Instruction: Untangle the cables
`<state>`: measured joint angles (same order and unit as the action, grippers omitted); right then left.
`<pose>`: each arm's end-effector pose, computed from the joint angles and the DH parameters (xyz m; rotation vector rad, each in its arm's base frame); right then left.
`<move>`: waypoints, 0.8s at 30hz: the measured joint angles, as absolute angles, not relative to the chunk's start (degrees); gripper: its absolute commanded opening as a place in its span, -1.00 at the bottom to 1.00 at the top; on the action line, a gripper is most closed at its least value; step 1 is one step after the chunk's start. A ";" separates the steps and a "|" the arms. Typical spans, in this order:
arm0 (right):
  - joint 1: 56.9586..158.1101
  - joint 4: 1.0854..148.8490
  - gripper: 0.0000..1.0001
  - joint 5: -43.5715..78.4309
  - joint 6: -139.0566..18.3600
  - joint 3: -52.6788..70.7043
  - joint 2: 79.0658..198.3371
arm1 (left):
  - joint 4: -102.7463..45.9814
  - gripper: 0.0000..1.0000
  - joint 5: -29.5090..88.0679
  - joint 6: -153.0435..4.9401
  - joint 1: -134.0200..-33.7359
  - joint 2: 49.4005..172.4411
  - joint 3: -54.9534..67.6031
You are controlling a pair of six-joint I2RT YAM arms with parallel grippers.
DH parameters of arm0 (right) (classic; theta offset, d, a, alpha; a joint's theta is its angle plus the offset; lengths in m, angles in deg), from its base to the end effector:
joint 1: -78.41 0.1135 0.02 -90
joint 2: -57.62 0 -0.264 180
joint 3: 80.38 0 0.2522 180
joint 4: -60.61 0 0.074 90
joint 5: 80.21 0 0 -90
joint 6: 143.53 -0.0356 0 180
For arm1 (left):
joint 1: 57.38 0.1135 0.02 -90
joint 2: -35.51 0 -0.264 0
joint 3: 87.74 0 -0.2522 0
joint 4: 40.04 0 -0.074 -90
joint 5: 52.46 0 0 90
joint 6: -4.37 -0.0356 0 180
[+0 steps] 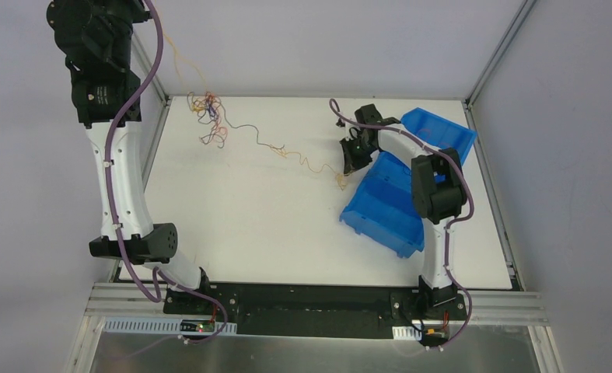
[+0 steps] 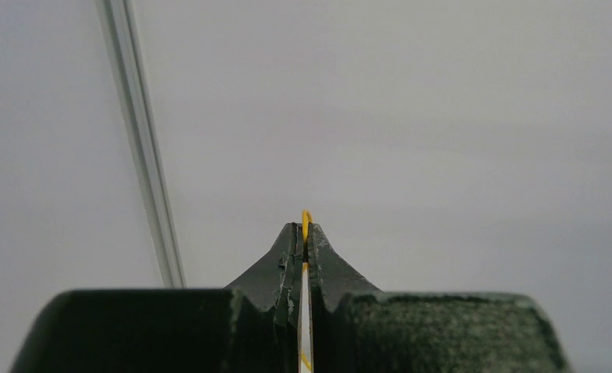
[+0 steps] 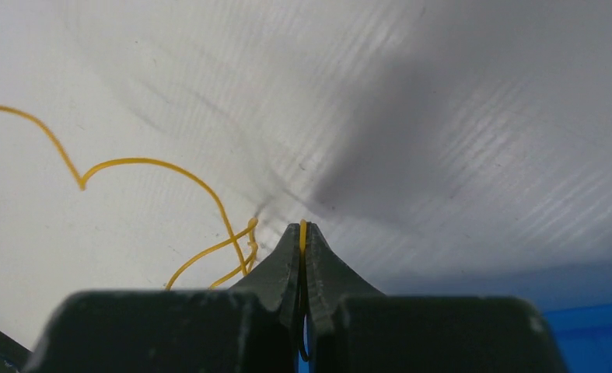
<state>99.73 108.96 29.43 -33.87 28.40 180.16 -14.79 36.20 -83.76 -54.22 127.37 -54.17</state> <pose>0.4216 0.1774 0.1810 -1.0242 2.4186 0.4636 0.2700 0.0141 0.6365 -0.0253 1.0589 0.0080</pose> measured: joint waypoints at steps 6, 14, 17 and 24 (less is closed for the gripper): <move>99.29 110.01 -1.00 27.66 -33.61 28.40 180.16 | -14.81 -1.00 37.62 -84.81 -53.52 127.59 -54.65; 99.14 111.54 -1.00 23.37 -33.09 28.49 180.18 | -15.45 -1.00 39.58 -85.10 -50.59 131.26 -61.42; 98.61 111.47 -1.00 20.53 -33.17 29.30 180.53 | -16.43 -1.00 40.72 -85.16 -49.63 131.65 -63.22; 97.08 110.80 -1.00 12.29 -34.05 33.65 183.66 | -19.19 -1.00 41.70 -85.80 -48.76 132.05 -68.18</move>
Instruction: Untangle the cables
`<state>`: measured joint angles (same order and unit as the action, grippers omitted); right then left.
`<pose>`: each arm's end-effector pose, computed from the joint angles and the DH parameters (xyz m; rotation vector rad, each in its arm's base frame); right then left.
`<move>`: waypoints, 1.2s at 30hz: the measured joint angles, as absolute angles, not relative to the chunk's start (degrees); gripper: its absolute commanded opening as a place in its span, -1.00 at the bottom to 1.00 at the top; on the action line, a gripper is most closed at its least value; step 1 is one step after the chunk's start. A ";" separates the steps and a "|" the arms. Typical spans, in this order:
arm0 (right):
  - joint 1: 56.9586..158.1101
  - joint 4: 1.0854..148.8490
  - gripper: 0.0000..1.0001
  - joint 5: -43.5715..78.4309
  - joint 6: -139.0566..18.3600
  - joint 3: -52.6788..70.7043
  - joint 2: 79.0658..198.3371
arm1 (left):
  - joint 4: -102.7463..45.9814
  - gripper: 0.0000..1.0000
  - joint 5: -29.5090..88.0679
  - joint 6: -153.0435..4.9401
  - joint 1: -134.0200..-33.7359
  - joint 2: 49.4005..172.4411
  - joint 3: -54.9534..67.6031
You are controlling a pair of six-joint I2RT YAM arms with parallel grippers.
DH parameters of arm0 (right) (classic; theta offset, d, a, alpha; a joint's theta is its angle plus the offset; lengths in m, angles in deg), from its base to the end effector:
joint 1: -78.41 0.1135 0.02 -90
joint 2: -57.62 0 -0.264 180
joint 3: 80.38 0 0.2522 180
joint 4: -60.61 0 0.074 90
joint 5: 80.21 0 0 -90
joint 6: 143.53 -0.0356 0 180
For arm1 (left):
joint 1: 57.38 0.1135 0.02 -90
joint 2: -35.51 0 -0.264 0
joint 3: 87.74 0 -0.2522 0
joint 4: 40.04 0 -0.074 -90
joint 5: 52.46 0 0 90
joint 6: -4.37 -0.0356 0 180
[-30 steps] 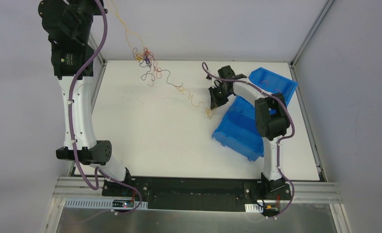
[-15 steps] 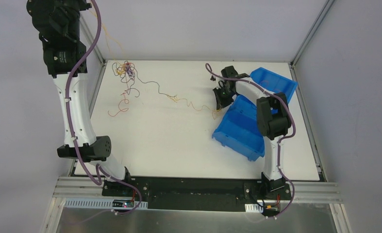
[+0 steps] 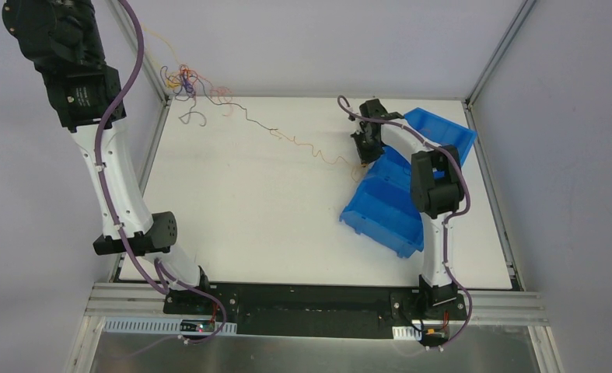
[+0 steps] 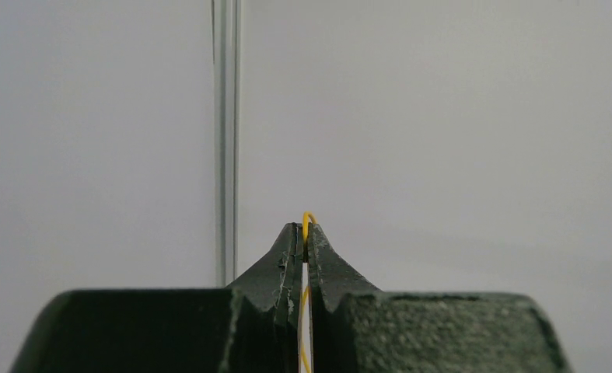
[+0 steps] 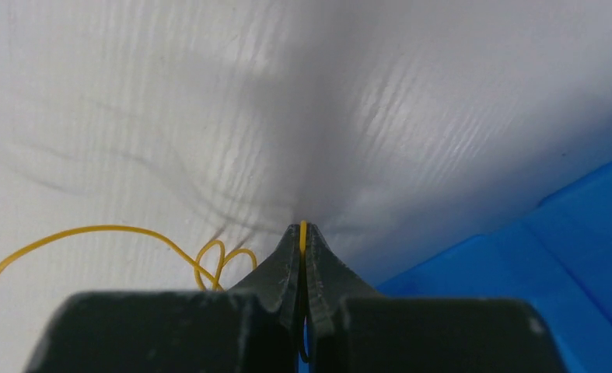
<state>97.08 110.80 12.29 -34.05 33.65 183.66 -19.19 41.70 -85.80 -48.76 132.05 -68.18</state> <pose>0.4477 0.1529 0.1776 -0.8814 2.5051 0.0533 0.2379 0.0387 0.6770 -0.1288 0.8129 0.1744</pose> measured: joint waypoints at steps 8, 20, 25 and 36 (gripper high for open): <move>95.88 110.62 -1.00 9.80 -35.49 38.70 185.65 | -21.15 -1.00 40.63 -83.76 -48.28 130.60 -66.84; 92.25 102.05 -1.00 30.72 -50.57 51.29 177.12 | -20.89 -1.00 19.80 -63.09 -48.30 117.36 -18.76; 92.25 94.80 -1.00 32.79 -57.28 55.24 168.97 | -17.79 -1.00 17.12 -63.50 -48.28 115.70 2.99; 91.27 77.88 -1.00 25.27 -60.45 69.14 158.44 | -7.95 -1.00 29.92 -81.97 -47.42 121.12 21.68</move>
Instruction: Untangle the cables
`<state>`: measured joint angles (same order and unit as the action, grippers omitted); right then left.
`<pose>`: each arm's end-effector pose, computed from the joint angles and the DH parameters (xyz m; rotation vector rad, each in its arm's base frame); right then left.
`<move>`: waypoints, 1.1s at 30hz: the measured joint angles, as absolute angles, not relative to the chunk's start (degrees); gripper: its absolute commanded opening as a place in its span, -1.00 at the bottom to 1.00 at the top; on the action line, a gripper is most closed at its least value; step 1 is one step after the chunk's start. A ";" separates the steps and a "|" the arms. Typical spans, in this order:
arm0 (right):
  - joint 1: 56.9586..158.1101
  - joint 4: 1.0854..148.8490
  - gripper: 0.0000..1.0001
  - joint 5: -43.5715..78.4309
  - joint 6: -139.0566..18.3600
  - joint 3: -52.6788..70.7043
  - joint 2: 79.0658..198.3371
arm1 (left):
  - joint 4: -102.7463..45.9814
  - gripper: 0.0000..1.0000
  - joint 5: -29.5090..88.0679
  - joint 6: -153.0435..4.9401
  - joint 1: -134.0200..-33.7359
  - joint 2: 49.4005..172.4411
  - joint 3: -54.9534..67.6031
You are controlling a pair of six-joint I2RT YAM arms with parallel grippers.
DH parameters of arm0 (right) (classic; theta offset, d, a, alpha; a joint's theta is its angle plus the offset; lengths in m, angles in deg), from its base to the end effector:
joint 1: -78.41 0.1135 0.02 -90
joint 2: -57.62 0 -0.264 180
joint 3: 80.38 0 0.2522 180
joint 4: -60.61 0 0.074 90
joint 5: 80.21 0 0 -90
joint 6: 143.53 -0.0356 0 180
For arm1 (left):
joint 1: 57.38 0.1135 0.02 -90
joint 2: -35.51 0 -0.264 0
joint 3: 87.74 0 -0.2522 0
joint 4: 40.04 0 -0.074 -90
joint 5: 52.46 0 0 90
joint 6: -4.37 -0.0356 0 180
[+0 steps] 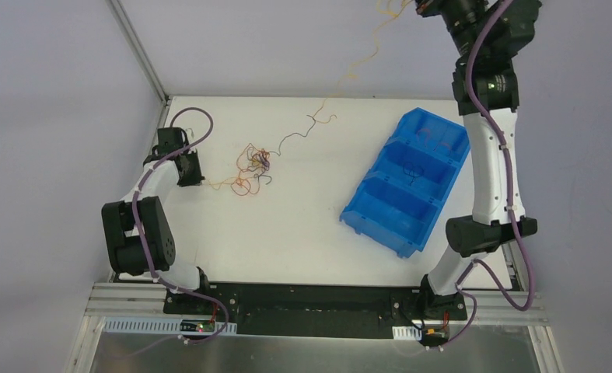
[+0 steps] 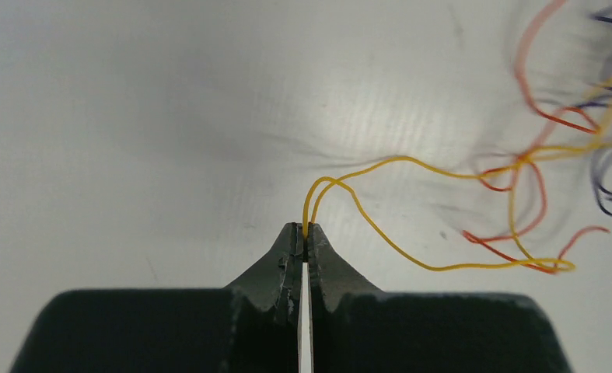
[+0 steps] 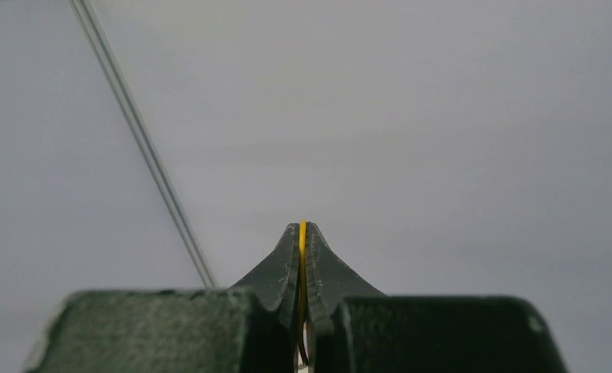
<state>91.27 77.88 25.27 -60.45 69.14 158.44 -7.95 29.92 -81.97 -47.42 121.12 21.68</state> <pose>0.3181 0.0824 0.6188 -0.3011 1.0104 0.4510 0.3138 0.0503 0.2312 -0.2209 2.3762 -0.1072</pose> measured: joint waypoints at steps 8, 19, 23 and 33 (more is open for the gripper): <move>83.53 74.95 -1.00 19.39 -58.46 68.01 155.46 | -6.62 -1.00 38.88 -88.61 -44.69 129.84 21.00; 67.42 78.56 -1.00 16.14 -62.53 57.25 150.70 | -5.94 -1.00 41.88 -94.39 -40.52 136.13 15.34; 67.25 80.68 -1.00 22.72 -65.39 54.41 149.30 | -2.95 -0.90 36.70 -96.02 -40.49 136.92 10.55; 78.96 81.07 -1.00 40.62 -74.51 43.29 145.43 | 4.14 0.78 3.00 -101.88 -43.34 137.09 0.83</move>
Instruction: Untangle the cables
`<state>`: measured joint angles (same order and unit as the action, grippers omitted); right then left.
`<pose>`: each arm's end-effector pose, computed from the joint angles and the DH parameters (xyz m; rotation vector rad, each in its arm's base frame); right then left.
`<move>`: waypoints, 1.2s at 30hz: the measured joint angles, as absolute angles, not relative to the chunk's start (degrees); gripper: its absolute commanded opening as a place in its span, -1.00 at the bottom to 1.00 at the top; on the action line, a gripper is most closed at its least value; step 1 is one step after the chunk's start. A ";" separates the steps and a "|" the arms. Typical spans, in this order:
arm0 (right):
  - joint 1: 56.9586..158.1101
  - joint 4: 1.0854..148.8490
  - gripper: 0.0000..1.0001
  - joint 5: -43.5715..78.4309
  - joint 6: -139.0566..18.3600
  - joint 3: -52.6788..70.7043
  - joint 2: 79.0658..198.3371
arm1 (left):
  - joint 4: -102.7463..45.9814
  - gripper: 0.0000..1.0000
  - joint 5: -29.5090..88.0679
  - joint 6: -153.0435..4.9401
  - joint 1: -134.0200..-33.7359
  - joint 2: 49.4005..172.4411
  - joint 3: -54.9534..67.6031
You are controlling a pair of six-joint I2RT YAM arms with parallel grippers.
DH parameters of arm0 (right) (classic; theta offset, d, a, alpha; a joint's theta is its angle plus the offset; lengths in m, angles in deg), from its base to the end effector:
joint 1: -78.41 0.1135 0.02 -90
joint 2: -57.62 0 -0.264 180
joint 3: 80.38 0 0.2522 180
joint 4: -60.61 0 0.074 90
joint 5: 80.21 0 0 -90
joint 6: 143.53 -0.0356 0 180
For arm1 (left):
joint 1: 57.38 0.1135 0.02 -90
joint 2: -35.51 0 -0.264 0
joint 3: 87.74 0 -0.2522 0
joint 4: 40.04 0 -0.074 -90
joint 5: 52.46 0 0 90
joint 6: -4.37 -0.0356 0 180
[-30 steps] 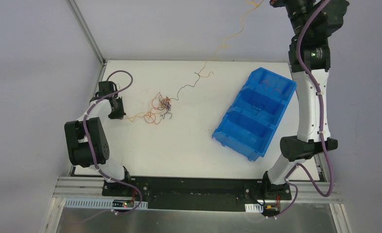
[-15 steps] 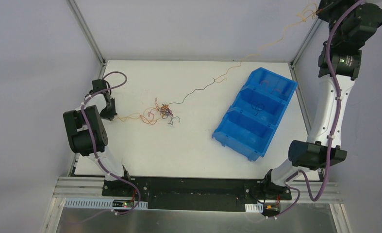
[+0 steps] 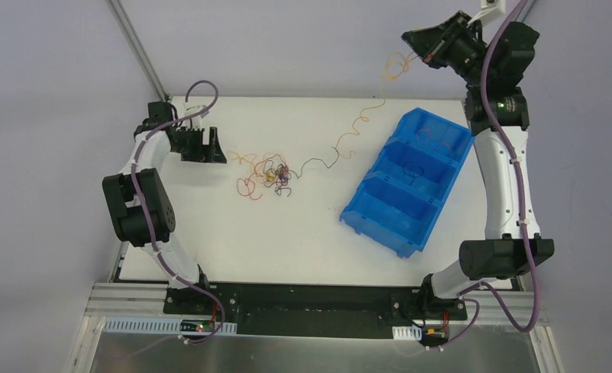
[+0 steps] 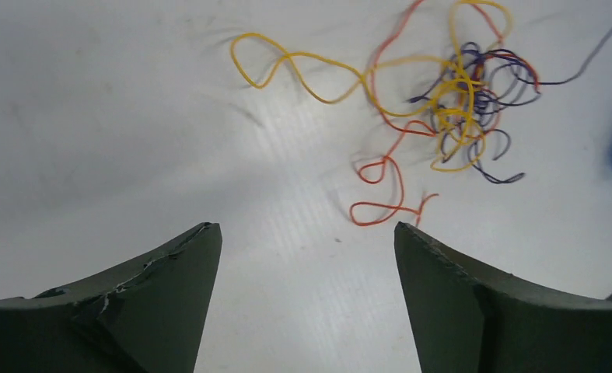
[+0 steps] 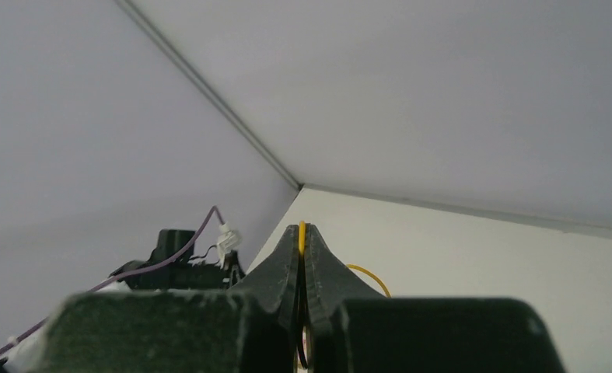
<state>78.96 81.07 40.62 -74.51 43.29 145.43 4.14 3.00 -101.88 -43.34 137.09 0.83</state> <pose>0.3149 0.0213 0.5528 -0.2307 1.3520 0.6656 0.3750 0.0730 0.2437 0.2801 2.3427 -0.5072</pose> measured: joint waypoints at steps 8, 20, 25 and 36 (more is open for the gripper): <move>84.30 82.62 -1.00 43.46 -75.34 45.87 145.43 | 1.01 0.98 -5.81 -105.40 -57.45 133.29 -0.62; 86.94 84.04 -1.00 43.46 -75.51 47.15 145.43 | -9.68 0.98 -8.63 -116.24 -80.25 145.20 -9.91; 87.14 84.76 -1.00 43.07 -75.51 47.15 145.41 | -12.15 0.79 -10.16 -119.54 -83.75 147.56 -8.94; 84.60 88.33 -1.00 35.24 -70.77 46.98 145.06 | -23.08 -1.00 -10.40 -117.03 -86.87 142.89 2.57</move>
